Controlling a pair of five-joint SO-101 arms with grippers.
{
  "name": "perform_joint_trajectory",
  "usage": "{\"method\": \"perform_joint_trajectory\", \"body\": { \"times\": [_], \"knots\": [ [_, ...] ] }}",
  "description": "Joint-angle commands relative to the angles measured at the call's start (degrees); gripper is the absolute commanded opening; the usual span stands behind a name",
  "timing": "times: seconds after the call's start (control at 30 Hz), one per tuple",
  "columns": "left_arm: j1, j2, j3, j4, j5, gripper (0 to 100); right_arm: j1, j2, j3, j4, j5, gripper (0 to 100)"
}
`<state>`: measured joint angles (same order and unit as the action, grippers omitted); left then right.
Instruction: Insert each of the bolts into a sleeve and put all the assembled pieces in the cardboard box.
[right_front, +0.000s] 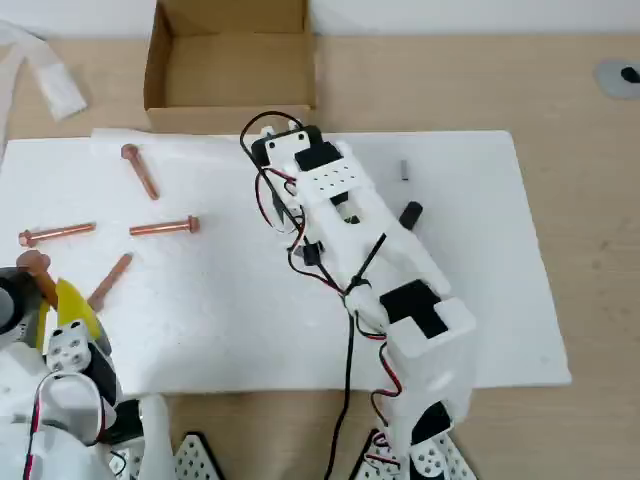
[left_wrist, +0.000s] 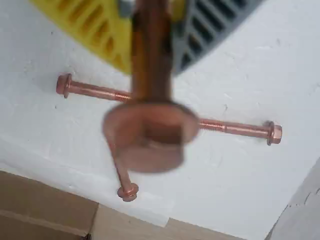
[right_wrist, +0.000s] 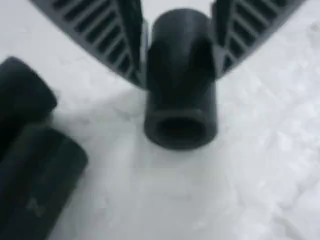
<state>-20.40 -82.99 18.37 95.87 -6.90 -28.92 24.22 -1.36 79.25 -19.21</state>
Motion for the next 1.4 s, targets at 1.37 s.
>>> {"method": "perform_joint_trajectory", "body": {
  "times": [1.37],
  "knots": [
    [0.44,-0.31,0.09,-9.76,-0.44,1,2.59,-3.3,-42.68,23.21,18.37,0.9]
  ]
}}
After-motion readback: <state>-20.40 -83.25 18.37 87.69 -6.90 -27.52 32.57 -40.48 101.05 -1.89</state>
